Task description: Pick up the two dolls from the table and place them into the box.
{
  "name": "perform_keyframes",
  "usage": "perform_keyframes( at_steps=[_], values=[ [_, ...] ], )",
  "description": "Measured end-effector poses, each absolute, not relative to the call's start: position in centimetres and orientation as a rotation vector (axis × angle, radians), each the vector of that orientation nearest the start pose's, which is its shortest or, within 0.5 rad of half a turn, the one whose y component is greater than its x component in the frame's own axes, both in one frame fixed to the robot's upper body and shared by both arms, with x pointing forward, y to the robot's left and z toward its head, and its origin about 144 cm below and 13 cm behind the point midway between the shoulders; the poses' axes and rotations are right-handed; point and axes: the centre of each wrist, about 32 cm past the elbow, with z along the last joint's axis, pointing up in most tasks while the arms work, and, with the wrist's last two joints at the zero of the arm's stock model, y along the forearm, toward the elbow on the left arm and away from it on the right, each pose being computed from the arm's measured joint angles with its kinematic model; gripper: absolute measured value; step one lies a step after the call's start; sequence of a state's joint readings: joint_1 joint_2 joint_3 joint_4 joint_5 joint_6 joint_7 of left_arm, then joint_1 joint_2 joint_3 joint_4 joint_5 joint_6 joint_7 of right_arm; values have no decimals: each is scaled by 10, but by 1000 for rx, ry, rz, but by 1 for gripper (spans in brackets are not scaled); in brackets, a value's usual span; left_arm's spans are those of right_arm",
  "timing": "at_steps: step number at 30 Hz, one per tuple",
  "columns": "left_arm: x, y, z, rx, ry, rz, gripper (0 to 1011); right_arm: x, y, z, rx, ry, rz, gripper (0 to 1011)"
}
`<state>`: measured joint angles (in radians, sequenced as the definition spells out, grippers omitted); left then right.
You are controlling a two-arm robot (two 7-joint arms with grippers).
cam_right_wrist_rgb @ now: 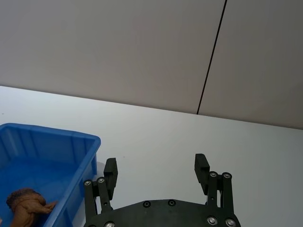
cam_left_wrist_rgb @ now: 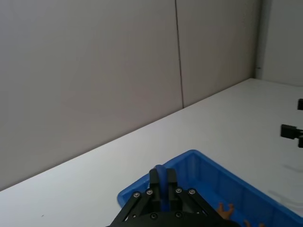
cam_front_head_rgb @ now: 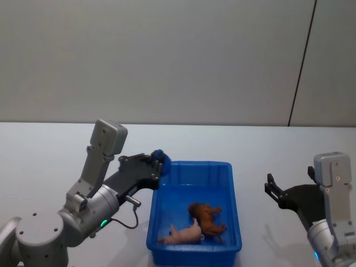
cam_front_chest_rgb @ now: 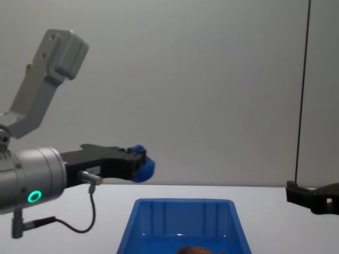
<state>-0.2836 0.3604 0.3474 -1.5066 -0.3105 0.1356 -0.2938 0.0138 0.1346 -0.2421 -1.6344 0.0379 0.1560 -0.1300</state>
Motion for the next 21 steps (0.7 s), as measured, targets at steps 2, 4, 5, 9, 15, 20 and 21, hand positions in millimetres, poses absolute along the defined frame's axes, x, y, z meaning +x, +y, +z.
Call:
perform_keyframes(
  at_steps=[2,4,5,9,15,20,21],
  values=[
    [523,235,1201,110,-50,965,95,454,-187,1157,-160,-18,-1459,1003],
    [525,232,1199,97,-46,926,154,454,-187,1157,-160,-18,-1459,1003],
    [526,231,1199,94,-44,918,193,454,-187,1157,-160,-18,-1459,1003],
    [529,229,1198,81,-41,881,306,454,-187,1157,-160,-18,-1459,1003],
    [531,226,1196,68,-37,843,477,454,-187,1157,-160,-18,-1459,1003],
    [533,224,1195,62,-35,824,642,454,-187,1157,-160,-18,-1459,1003],
    [533,224,1195,61,-34,819,677,454,-187,1157,-160,-18,-1459,1003]
  ],
)
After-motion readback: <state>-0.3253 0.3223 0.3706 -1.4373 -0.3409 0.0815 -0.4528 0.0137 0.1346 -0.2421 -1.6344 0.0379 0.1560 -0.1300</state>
